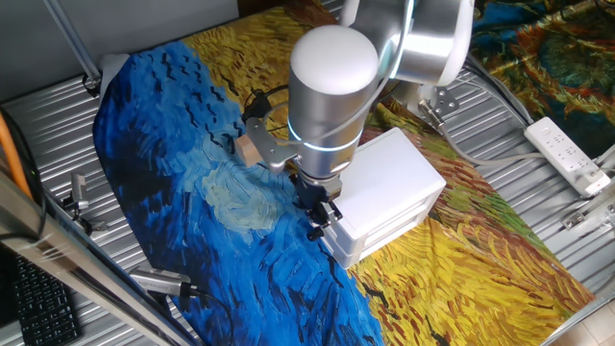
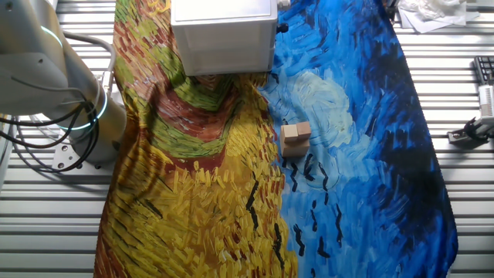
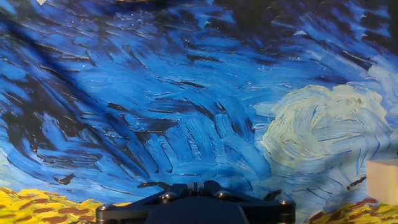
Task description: Take something out of a drawer
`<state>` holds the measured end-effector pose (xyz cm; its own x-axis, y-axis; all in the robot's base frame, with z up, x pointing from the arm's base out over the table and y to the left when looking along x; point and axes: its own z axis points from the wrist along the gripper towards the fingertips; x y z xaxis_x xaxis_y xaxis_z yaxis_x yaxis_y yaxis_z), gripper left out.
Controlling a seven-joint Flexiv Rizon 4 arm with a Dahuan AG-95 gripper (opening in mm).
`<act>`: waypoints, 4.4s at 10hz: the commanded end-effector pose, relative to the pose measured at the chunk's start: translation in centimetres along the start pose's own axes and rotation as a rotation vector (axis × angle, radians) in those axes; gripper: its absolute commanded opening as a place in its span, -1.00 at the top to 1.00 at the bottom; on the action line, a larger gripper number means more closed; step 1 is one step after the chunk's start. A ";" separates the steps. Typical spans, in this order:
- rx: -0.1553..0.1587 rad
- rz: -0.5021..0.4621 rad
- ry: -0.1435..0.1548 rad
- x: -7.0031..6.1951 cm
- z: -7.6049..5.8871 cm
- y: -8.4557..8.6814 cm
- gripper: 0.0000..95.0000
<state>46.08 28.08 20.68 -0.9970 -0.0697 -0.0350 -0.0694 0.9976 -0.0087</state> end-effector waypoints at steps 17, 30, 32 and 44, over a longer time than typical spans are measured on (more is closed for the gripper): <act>0.014 0.012 0.009 1.2 1.2 -0.6 0.60; 0.008 -0.003 0.000 1.2 3.1 -1.0 0.20; 0.008 -0.003 0.000 1.2 3.4 -0.9 0.20; 0.008 -0.005 -0.007 1.3 5.0 -0.7 0.60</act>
<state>45.03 27.29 15.64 -0.9963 -0.0755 -0.0415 -0.0749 0.9971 -0.0163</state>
